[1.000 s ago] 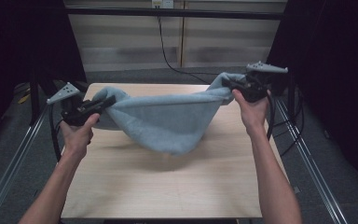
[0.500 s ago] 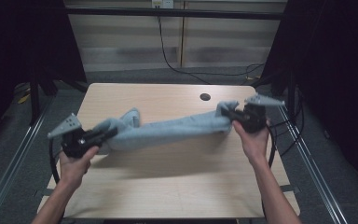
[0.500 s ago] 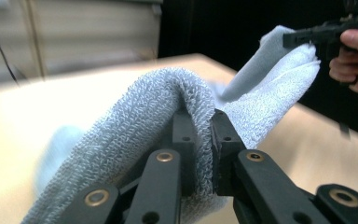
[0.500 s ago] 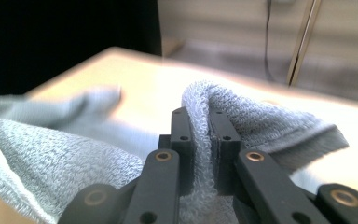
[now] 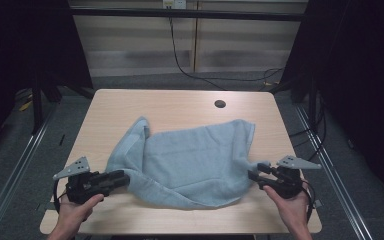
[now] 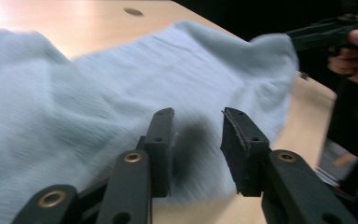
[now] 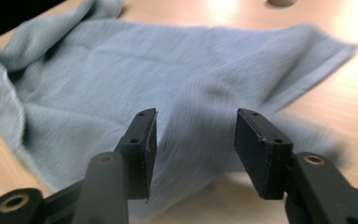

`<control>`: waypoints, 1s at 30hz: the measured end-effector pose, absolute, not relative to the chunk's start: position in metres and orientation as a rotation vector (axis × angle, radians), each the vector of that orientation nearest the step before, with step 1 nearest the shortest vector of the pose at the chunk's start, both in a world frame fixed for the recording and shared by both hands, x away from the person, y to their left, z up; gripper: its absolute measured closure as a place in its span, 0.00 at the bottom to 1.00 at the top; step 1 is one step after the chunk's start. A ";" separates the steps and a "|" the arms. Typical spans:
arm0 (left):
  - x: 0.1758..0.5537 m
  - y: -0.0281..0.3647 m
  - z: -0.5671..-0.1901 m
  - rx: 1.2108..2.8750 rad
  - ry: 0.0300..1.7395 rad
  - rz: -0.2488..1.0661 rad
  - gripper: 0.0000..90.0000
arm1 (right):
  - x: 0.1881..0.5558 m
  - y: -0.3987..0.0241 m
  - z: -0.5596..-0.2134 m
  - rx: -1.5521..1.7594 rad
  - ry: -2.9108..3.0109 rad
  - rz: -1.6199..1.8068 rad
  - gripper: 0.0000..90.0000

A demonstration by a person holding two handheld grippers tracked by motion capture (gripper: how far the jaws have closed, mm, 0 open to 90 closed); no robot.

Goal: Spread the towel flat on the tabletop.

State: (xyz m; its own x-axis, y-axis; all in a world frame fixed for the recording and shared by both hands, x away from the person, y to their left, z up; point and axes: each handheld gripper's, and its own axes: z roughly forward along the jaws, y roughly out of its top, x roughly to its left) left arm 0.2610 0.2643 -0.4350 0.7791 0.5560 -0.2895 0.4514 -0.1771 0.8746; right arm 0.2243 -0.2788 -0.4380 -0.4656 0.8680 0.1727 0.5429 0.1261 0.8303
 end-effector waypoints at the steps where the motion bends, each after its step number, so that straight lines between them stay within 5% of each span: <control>1: 0.266 0.263 -0.432 1.806 0.782 0.113 0.69 | 0.224 -0.285 -0.436 1.372 2.034 1.277 0.54; 7: 0.304 0.246 -0.429 1.818 0.800 0.140 0.65 | 0.239 -0.303 -0.428 1.412 1.941 1.308 0.58; 15: 0.332 0.225 -0.496 2.079 0.895 0.162 0.78 | 0.263 -0.306 -0.463 1.476 2.000 1.146 0.75; 21: 0.317 0.244 -0.501 2.080 0.907 0.182 0.83 | 0.260 -0.314 -0.486 1.539 2.063 1.113 0.67; 27: 0.305 0.258 -0.502 2.047 0.924 0.155 0.82 | 0.263 -0.288 -0.500 1.473 2.185 0.937 0.48; 30: 0.305 0.260 -0.503 2.036 0.931 0.140 0.81 | 0.266 -0.286 -0.501 1.438 2.193 0.910 0.51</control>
